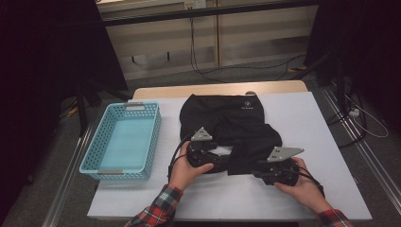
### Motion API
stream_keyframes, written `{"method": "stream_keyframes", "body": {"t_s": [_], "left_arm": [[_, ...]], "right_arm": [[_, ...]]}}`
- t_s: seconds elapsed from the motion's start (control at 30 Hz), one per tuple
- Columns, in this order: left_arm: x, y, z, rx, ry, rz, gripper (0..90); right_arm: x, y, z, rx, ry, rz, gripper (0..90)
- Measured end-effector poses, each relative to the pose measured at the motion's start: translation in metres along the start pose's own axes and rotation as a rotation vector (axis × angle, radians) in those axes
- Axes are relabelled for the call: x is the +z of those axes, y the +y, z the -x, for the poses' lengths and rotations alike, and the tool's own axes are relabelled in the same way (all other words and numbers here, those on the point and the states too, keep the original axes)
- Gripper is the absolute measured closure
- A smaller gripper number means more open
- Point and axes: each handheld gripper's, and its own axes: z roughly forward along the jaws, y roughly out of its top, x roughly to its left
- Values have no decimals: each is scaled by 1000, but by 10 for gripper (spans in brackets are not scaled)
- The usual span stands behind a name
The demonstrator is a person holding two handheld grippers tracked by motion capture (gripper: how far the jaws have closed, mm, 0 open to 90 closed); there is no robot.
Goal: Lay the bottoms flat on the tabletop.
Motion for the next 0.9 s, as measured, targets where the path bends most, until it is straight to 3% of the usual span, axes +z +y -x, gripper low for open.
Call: {"method": "stream_keyframes", "body": {"t_s": [0.07, 0.23, 0.5, 0.67, 0.9], "left_arm": [[-2, -1, -1, -3, 4, -2, 290], [-6, -4, -1, -8, 11, 1, 287], [-9, -4, -1, -16, 17, 12, 283], [-9, -3, 0, 1, 14, 7, 287], [-8, -3, 2, 7, 6, 5, 286]], "right_arm": [[6, 0, 0, -21, 2, -28, 582], [10, 2, 1, -22, -4, -21, 657], [11, 4, 2, 6, -21, -19, 886], [6, 3, 2, 12, -5, -36, 900], [-18, -11, 2, 22, 29, -61, 900]]}}
